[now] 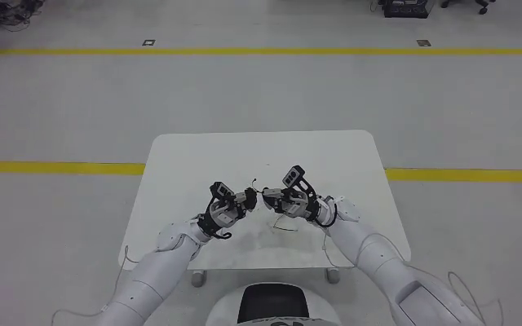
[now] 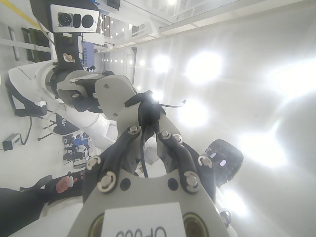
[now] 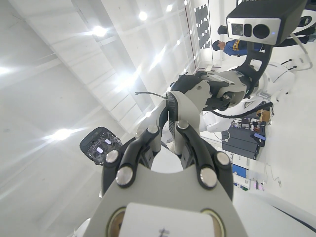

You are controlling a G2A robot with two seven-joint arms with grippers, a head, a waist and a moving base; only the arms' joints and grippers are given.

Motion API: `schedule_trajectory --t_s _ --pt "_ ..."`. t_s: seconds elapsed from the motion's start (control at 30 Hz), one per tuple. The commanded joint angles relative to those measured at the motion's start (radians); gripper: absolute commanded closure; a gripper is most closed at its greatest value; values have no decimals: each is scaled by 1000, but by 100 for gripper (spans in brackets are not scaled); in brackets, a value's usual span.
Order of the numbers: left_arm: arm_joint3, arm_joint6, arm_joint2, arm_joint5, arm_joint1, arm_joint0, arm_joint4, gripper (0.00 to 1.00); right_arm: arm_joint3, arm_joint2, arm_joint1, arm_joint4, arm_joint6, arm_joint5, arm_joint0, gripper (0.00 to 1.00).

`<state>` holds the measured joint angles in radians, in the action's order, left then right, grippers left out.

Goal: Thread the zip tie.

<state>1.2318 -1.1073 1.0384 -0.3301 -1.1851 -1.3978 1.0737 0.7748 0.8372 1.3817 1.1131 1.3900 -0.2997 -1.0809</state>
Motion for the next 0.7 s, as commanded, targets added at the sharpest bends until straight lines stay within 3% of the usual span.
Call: schedule_trajectory --t_s 0.0,0.67 --pt "1 0 3 1 0 -2 0 100 -2 3 0 -2 0 1 1 100" --pt "-8 -5 11 5 -1 -6 2 100 -17 36 3 -18 0 -1 -3 100"
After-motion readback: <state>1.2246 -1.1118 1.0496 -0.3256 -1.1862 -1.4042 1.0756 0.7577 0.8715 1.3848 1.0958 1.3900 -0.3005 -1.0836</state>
